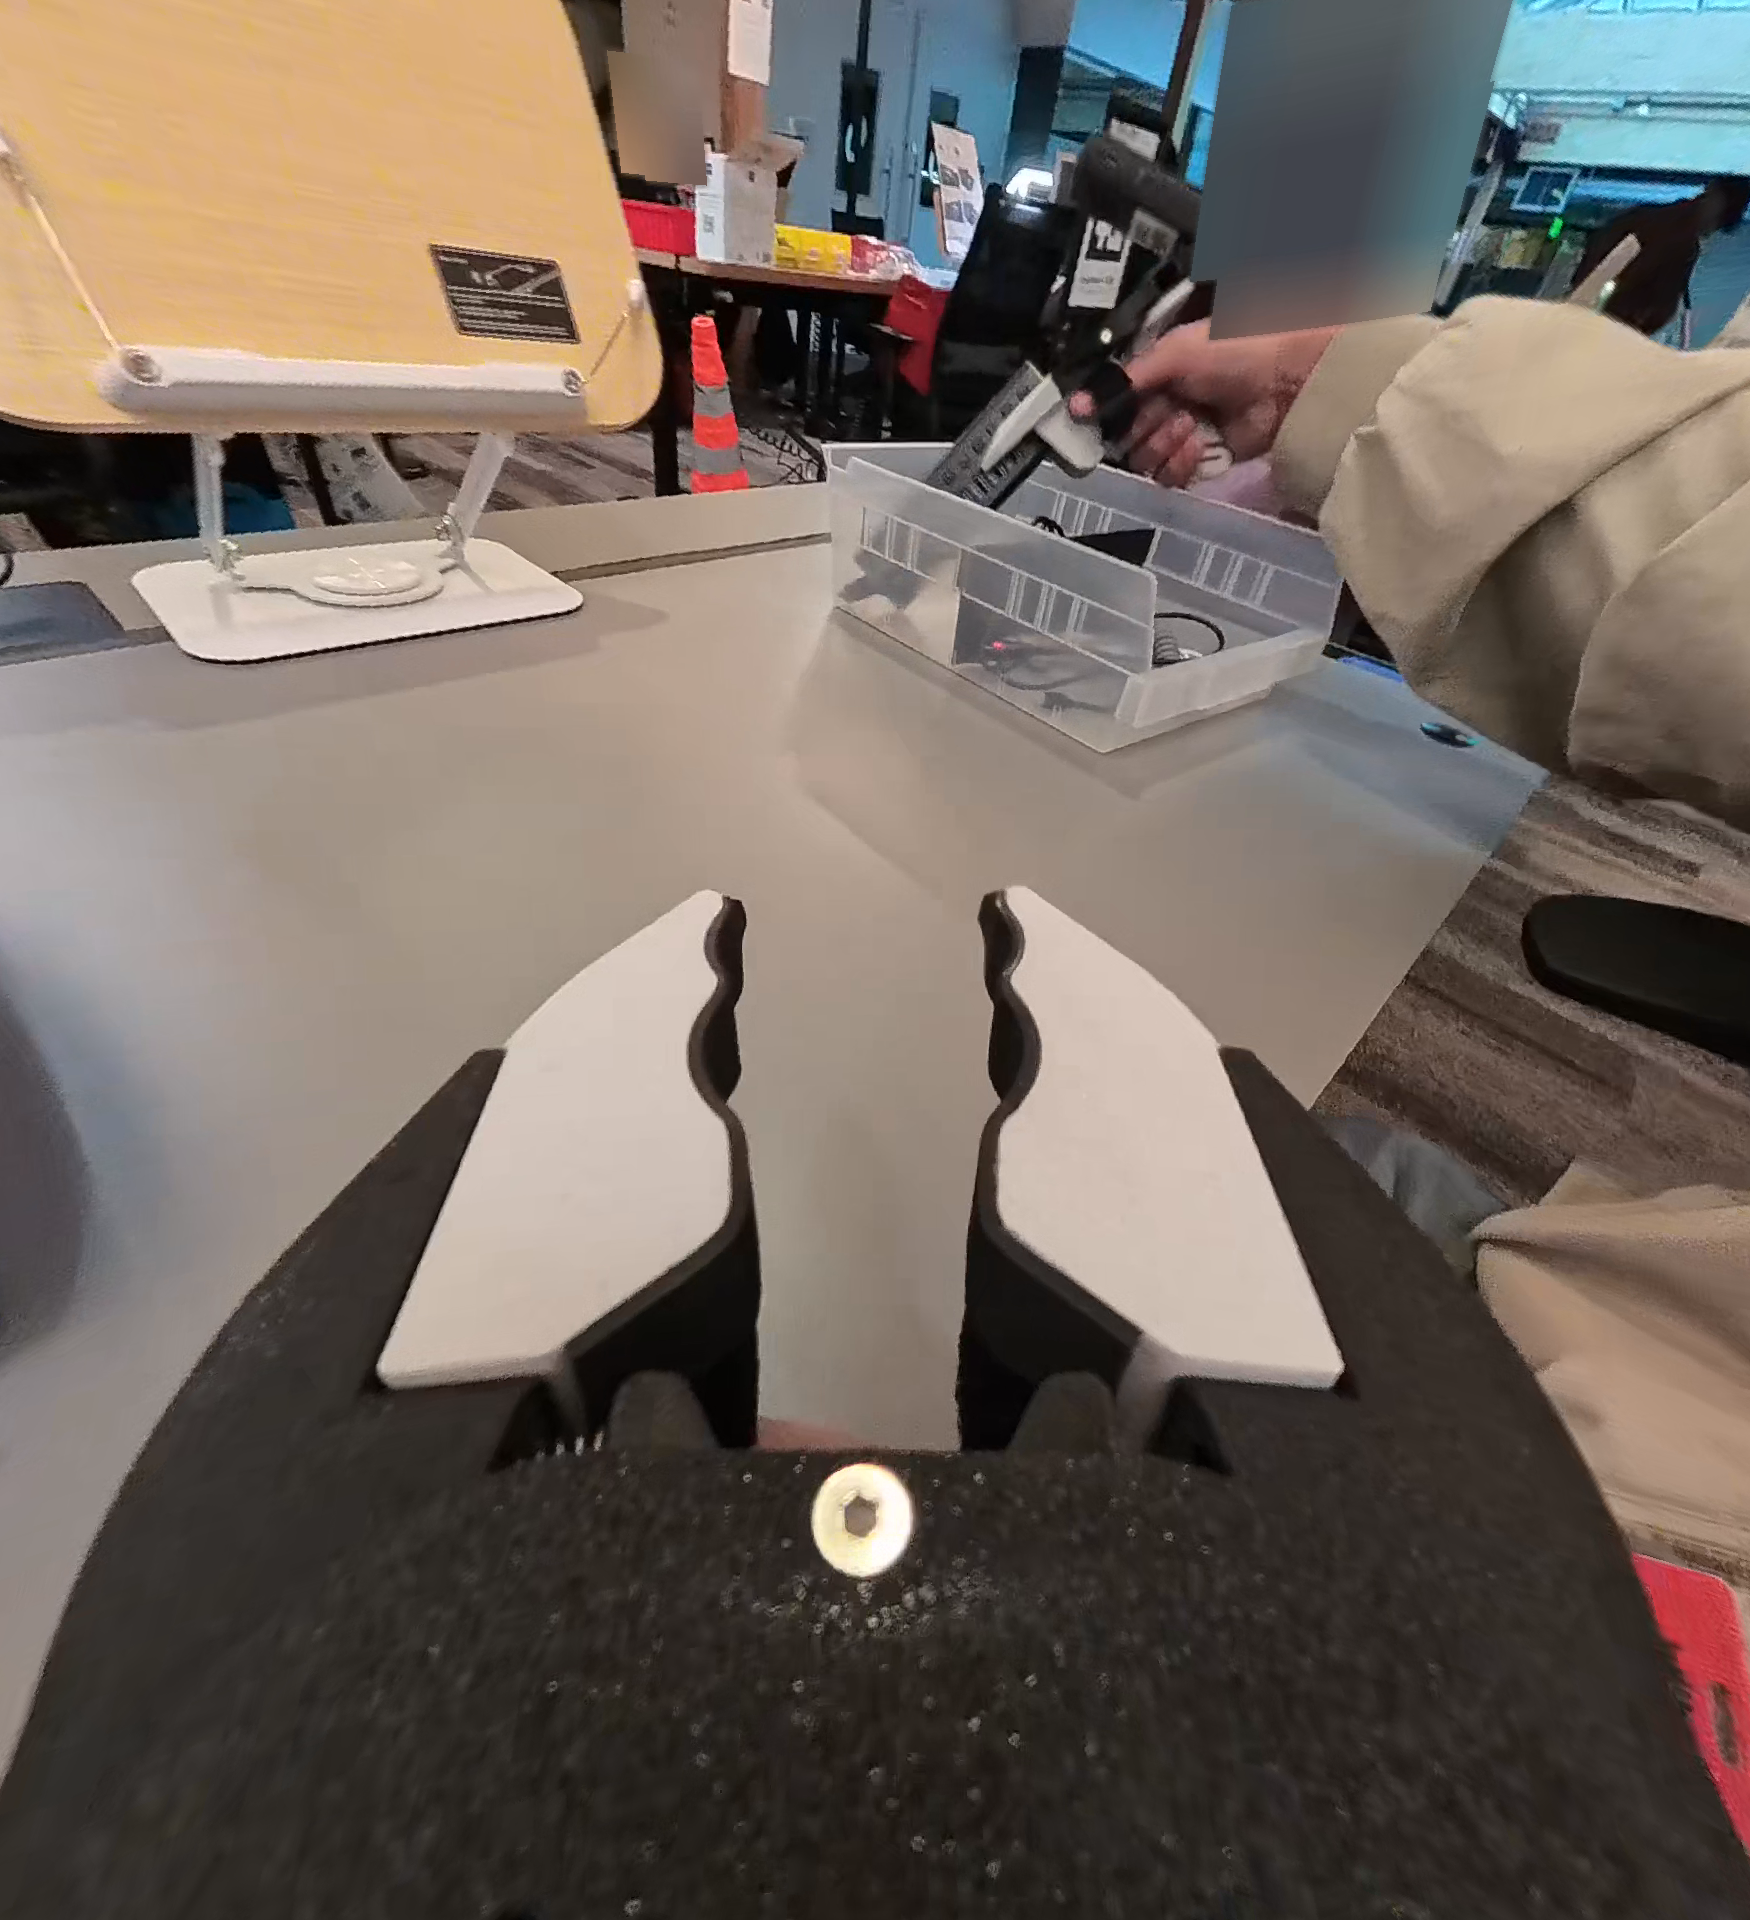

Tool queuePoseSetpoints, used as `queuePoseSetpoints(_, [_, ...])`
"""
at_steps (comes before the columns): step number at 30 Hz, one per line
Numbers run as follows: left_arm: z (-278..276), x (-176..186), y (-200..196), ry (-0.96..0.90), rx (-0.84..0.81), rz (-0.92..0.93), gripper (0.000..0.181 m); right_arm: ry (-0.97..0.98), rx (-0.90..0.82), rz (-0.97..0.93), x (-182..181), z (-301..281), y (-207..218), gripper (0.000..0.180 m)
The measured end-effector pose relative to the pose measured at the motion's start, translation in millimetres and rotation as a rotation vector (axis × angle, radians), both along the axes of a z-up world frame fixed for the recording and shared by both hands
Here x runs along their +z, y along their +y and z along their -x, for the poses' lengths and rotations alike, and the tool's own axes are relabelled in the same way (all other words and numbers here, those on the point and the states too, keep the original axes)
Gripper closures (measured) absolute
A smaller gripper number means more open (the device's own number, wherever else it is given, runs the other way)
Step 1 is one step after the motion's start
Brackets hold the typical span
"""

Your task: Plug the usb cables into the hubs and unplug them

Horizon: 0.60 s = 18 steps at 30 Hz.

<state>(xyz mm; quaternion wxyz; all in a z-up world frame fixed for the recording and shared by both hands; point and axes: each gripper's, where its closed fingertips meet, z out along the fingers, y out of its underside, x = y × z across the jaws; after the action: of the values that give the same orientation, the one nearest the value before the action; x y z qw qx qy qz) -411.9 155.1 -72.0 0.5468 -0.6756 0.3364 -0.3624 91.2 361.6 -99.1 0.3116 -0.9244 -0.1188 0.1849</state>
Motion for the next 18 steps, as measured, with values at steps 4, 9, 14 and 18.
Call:
queuePoseSetpoints(4, [6,4,5,-0.044,0.011,0.033,0.139,-0.179,0.185,0.115,-8,-10,-7,0.144])
queuePoseSetpoints(9, [4,-3,15,-0.036,0.011,0.072,0.14,-0.488,0.397,0.352,-34,-38,-28,0.141])
queuePoseSetpoints(14, [2,-5,21,-0.029,0.003,0.141,0.141,-0.735,0.412,0.387,-46,-59,-18,0.135])
queuePoseSetpoints(18, [18,8,33,0.083,0.084,0.096,0.141,-0.878,0.388,0.349,-37,-65,-16,0.124])
